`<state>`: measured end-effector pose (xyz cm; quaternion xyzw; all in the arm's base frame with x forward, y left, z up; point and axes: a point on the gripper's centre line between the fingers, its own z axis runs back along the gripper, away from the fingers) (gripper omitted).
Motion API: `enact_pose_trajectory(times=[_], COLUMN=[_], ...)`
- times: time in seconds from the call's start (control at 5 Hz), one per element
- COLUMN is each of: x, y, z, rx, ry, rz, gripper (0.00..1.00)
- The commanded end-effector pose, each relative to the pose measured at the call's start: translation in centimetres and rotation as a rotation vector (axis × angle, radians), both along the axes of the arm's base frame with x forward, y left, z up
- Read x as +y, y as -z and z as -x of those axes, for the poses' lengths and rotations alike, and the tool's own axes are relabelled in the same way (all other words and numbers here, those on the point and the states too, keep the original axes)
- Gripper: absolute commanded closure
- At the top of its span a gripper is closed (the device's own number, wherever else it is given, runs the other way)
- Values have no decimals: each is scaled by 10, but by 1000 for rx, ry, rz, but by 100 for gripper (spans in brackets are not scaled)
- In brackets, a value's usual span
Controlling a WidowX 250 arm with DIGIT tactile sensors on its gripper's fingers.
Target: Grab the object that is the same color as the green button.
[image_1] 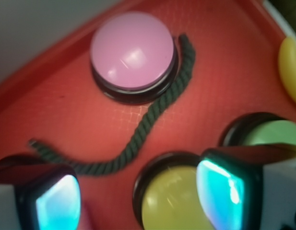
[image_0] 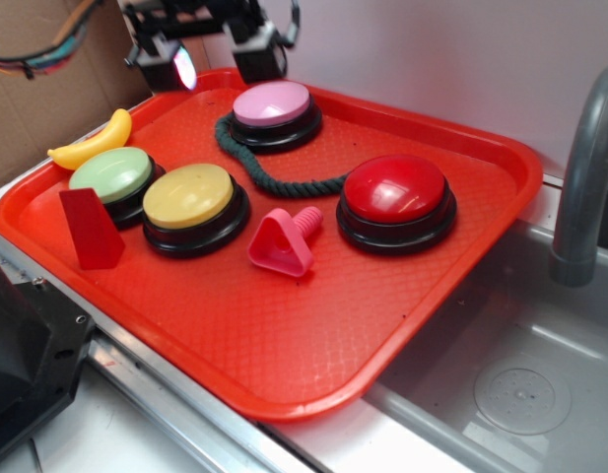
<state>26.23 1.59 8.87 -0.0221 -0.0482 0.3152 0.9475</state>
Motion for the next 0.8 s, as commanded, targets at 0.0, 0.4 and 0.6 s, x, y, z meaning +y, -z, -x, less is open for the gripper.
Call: enact_pose_trajectory(times=[0.0,0.4,0.6], x=[20,18,13], y=[39,59,58], z=[-23,-24,-20], rx=[23,-43,-70], ry=[-84,-67,-59], rz=[55,101,90], gripper=[0,0,87])
